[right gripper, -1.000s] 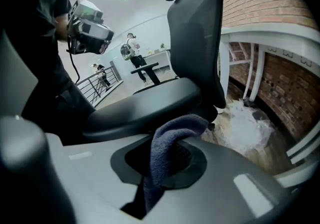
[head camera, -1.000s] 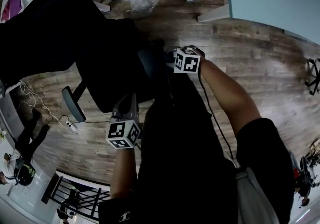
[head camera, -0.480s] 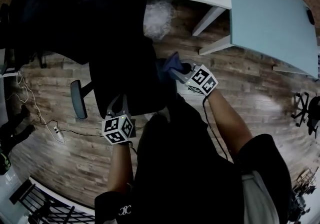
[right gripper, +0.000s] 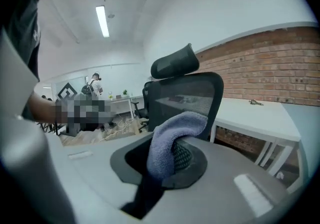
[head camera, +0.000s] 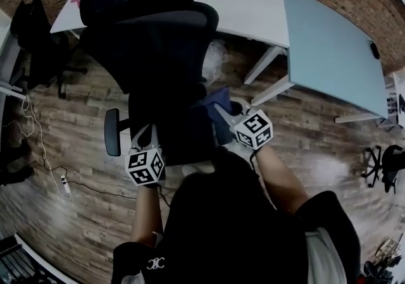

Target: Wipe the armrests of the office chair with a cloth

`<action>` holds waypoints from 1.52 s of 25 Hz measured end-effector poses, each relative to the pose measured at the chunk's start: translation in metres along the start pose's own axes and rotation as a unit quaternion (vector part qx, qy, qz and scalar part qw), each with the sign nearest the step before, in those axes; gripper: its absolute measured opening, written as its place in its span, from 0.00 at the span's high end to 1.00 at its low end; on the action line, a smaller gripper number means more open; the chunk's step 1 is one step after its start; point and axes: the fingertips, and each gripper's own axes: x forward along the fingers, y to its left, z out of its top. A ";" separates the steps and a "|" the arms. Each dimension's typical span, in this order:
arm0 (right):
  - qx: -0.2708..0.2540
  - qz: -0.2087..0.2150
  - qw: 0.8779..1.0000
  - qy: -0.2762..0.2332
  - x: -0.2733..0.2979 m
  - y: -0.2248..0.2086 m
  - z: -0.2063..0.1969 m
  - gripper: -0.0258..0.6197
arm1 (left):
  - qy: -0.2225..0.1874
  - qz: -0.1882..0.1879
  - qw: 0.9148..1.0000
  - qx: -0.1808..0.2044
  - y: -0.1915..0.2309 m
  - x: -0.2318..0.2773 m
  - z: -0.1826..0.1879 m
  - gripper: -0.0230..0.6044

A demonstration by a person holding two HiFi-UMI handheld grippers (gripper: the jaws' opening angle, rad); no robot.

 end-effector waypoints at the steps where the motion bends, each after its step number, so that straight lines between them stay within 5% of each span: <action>1: -0.001 -0.005 1.000 -0.004 -0.004 0.009 0.006 0.90 | -0.004 -0.004 1.000 0.005 0.000 -0.003 0.003 0.96; 10: -0.010 -0.032 0.999 -0.039 -0.042 0.072 0.021 0.90 | -0.054 -0.058 0.996 0.031 -0.010 -0.026 0.037 0.95; 20: -0.013 -0.040 0.996 -0.083 -0.133 0.086 0.007 0.90 | -0.061 -0.075 0.993 0.062 -0.081 -0.065 0.017 0.95; 31: -0.054 0.000 0.993 -0.107 -0.261 0.156 -0.050 0.90 | -0.084 -0.035 0.991 0.097 -0.179 -0.170 -0.067 0.95; 38: -0.043 0.039 0.992 -0.109 -0.314 0.215 -0.088 0.90 | -0.068 0.005 0.997 0.048 -0.207 -0.255 -0.145 0.95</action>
